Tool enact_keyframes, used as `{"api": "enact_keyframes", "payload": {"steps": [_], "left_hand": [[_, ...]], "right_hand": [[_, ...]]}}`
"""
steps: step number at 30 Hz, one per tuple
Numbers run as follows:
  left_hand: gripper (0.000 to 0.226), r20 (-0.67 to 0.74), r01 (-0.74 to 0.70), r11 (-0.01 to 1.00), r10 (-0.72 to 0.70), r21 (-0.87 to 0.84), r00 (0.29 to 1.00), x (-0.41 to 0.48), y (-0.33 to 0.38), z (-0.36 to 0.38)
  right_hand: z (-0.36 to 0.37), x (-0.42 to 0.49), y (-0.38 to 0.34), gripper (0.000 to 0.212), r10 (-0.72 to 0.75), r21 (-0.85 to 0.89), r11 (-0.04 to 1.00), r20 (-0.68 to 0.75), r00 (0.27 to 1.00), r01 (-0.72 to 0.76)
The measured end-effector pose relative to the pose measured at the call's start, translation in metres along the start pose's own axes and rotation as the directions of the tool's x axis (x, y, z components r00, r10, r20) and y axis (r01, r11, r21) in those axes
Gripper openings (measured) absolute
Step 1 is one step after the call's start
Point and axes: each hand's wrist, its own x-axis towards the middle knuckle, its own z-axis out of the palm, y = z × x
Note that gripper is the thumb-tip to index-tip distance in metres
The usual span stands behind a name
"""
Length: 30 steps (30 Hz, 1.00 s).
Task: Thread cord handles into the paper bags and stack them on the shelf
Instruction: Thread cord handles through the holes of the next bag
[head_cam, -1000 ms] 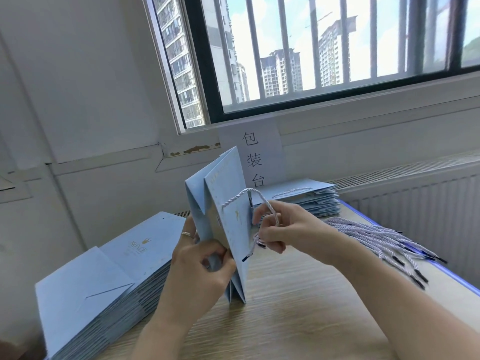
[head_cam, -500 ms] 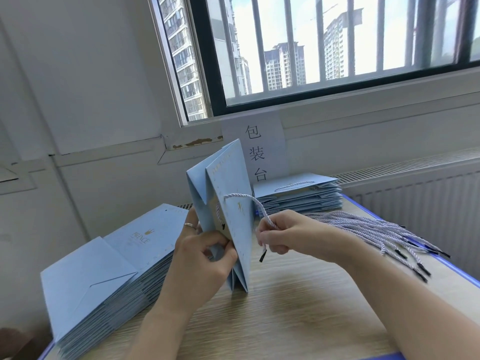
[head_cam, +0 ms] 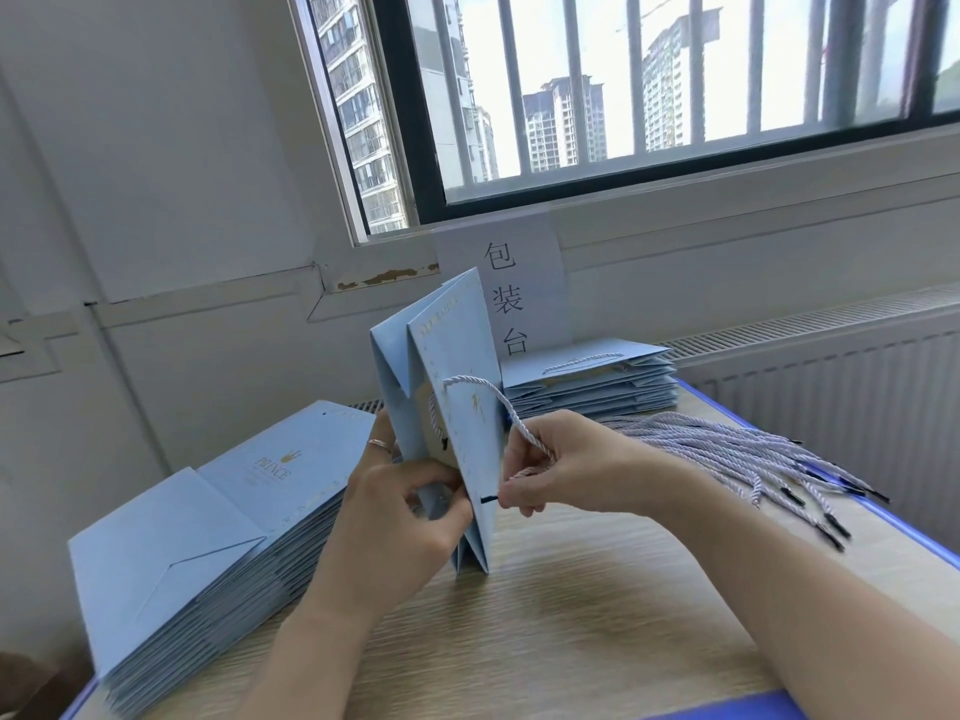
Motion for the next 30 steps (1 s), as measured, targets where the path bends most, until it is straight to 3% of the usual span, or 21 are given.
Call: {"api": "enact_keyframes", "payload": {"steps": [6,11,26,30], "left_hand": [[0.027,0.039,0.022,1.0,-0.022,-0.006,0.999,0.0,-0.002,-0.001],[0.012,0.06,0.049,0.998,-0.046,-0.041,0.997,0.001,-0.004,0.001],[0.016,0.062,0.032,0.999,-0.032,-0.003,0.998,0.001,0.001,0.008],[0.011,0.048,0.064,0.998,-0.064,0.011,0.997,0.001,0.002,0.01]], "right_hand": [[0.001,0.0,0.0,0.01,-0.01,-0.022,1.0,-0.028,1.0,0.009],[0.002,0.001,0.001,0.01,-0.019,-0.014,1.0,-0.052,0.998,0.018],[0.006,0.002,0.001,0.01,-0.07,-0.059,0.996,-0.046,0.997,0.067],[0.005,0.004,0.007,0.027,-0.043,-0.033,0.999,-0.044,0.998,0.042]]}}
